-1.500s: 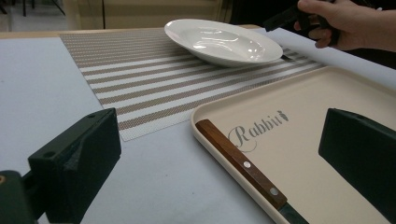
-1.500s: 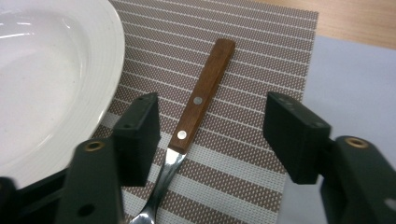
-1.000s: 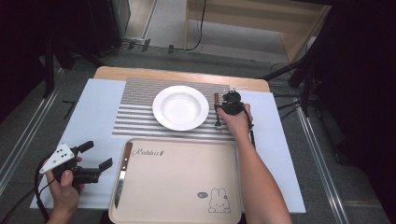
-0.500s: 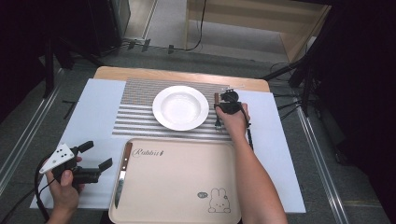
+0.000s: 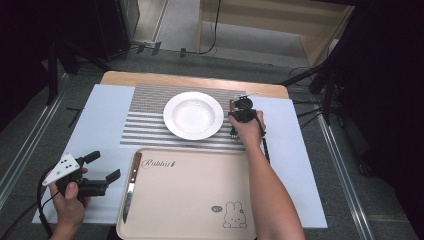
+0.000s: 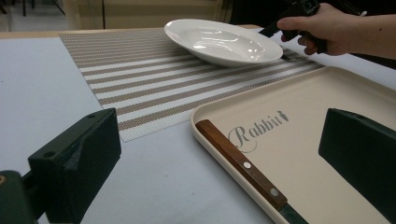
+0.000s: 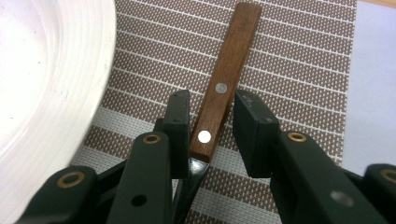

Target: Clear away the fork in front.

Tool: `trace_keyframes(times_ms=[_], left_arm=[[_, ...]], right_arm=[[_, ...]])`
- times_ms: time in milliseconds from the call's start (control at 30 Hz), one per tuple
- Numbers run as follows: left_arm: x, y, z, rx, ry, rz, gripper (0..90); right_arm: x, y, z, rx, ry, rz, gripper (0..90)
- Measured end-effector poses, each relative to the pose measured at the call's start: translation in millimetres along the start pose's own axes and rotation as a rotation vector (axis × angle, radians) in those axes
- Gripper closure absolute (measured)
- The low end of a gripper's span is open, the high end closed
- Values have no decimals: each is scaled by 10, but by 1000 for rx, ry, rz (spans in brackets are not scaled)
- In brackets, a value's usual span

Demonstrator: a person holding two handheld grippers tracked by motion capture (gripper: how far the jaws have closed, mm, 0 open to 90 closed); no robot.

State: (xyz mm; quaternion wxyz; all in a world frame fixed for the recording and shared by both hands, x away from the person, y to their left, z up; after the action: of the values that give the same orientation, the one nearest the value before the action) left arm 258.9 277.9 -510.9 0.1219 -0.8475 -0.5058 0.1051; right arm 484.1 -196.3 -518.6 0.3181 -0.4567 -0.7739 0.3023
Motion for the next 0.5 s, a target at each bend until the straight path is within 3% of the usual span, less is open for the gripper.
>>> trace_keyframes(times_ms=[100,167,333,500], left_arm=[[-1,4,0,3,0,0,0],[-1,4,0,4,1,-1,0],[1,4,1,7,4,-3,0],[1,6,0,8,5,-3,0]], right_arm=[[22,9,-21,15,17,-4,594],[41,15,-37,33,15,2,597],[12,0,-34,22,48,23,744],[12,-1,-35,26,45,29,753]])
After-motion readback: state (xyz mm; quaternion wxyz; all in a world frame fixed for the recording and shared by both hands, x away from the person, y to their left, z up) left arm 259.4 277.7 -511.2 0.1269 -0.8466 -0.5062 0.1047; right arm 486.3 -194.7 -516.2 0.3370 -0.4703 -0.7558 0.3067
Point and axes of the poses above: each handheld gripper's, and its own axes: y roughly forward along the jaws, z roughly out of its underside, x roughly to its left, the point moved 2 cm from there along y, roughly forward along the jaws, and after that the axes turned 14 degrees about -z, right-handed, at the moved point
